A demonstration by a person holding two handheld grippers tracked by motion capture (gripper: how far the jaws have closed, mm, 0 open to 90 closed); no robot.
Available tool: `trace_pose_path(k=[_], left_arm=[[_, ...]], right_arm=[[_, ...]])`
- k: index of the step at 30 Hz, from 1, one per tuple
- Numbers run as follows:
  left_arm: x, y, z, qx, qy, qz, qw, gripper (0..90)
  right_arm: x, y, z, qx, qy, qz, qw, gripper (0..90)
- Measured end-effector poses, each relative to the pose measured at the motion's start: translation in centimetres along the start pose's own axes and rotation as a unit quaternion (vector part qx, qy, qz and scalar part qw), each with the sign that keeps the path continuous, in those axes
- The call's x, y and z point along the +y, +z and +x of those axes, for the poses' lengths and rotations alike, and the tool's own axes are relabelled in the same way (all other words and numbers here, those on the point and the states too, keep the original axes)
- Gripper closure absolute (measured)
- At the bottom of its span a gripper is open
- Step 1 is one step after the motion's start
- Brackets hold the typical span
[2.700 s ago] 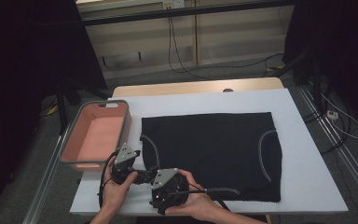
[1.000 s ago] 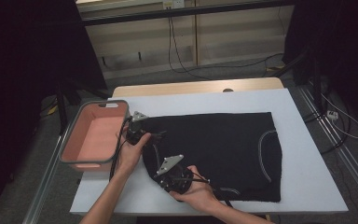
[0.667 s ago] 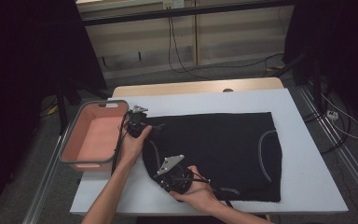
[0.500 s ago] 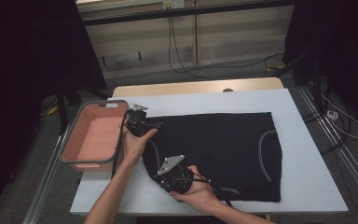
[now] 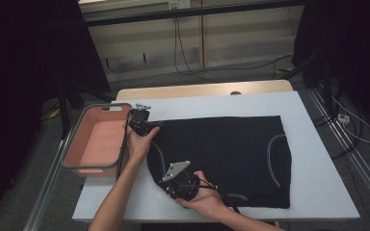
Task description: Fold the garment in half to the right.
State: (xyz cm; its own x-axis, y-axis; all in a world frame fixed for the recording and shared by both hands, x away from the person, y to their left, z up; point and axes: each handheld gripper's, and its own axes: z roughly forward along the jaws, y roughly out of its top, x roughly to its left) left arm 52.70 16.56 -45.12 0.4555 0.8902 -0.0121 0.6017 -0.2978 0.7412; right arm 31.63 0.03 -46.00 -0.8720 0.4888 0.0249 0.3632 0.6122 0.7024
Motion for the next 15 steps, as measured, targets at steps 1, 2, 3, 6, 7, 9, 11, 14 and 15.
trace_pose_path(k=[1,2,3,6,7,9,11,14,15], left_arm=[[0.0,0.1,0.0,0.001,0.008,0.012,0.9999,22.8],[-0.1,0.3,0.1,0.002,0.004,0.016,0.9999,23.0],[-0.2,0.4,0.2,0.000,0.001,0.019,0.9998,23.9],[-0.6,1.1,0.3,-0.009,-0.010,0.032,0.9994,26.7],[-0.6,1.2,0.3,-0.013,-0.013,0.035,0.9992,28.3],[-0.7,1.2,0.2,-0.015,-0.015,0.032,0.9993,32.8],[-0.6,1.1,0.1,-0.021,-0.014,0.034,0.9991,42.1],[-0.7,1.1,-0.2,-0.013,-0.027,0.033,0.9990,47.5],[-0.7,1.1,-0.3,-0.012,-0.025,0.034,0.9990,49.6]], right_arm=[[0.0,0.0,0.0,-0.001,-0.002,0.001,1.0000,76.0],[0.0,0.0,0.0,0.000,-0.003,0.001,1.0000,76.0],[0.0,0.0,0.0,0.000,-0.003,0.001,1.0000,75.9],[0.0,0.0,0.0,-0.001,0.002,0.000,1.0000,75.8],[0.0,0.0,0.0,-0.001,0.000,0.001,1.0000,75.8],[0.0,0.0,0.0,0.000,0.002,0.000,1.0000,75.8],[0.0,0.0,0.0,0.001,0.002,0.001,1.0000,75.7],[0.0,0.0,0.0,0.001,0.002,0.002,1.0000,75.7],[0.0,0.0,0.0,0.000,0.000,0.002,1.0000,75.7]])
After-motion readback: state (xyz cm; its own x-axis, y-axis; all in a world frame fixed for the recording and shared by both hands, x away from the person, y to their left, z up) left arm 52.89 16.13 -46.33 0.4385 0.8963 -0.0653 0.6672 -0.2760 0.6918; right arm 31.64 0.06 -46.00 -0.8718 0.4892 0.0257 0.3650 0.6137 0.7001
